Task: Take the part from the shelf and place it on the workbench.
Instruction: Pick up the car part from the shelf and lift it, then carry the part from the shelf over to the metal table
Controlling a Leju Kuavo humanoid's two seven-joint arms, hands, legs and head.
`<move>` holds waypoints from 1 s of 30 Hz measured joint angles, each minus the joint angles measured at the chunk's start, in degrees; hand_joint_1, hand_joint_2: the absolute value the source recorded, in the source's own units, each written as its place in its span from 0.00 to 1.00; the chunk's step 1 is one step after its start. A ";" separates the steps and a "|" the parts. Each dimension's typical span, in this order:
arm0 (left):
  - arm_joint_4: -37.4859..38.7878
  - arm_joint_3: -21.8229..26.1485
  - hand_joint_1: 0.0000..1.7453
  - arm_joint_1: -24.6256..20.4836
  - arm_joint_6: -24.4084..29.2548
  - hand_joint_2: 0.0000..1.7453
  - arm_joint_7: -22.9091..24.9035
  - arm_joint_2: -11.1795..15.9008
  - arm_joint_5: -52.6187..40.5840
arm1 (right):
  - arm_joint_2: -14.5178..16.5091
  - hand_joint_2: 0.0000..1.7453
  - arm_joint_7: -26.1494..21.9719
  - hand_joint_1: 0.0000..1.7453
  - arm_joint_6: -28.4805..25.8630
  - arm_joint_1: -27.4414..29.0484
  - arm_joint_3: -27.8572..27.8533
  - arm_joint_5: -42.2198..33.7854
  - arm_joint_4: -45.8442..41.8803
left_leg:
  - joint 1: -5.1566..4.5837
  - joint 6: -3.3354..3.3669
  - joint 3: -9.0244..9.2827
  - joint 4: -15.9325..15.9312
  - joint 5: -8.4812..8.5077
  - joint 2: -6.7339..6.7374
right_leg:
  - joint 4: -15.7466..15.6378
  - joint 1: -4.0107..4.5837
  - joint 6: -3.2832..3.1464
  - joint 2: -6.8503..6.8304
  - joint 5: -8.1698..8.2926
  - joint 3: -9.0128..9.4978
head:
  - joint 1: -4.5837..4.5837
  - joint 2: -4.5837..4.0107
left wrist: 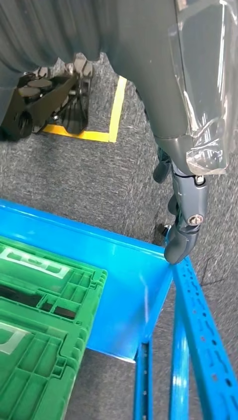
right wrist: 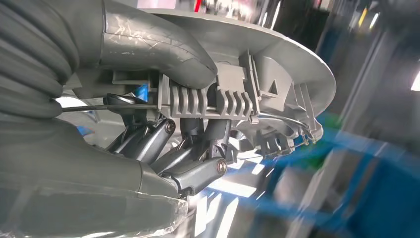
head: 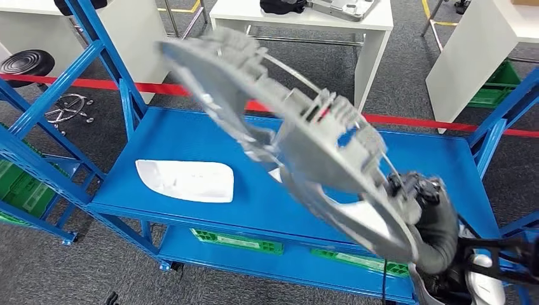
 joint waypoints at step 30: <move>-4.77 1.30 0.00 1.38 -3.91 1.00 20.21 -0.18 -6.08 | -3.22 1.00 1.45 0.95 3.33 1.62 4.13 0.22 -4.20 | 0.15 -0.78 2.95 2.96 -5.48 0.04 | 0.97 0.02 -0.41 -0.50 1.69 -2.72 | -0.44 0.01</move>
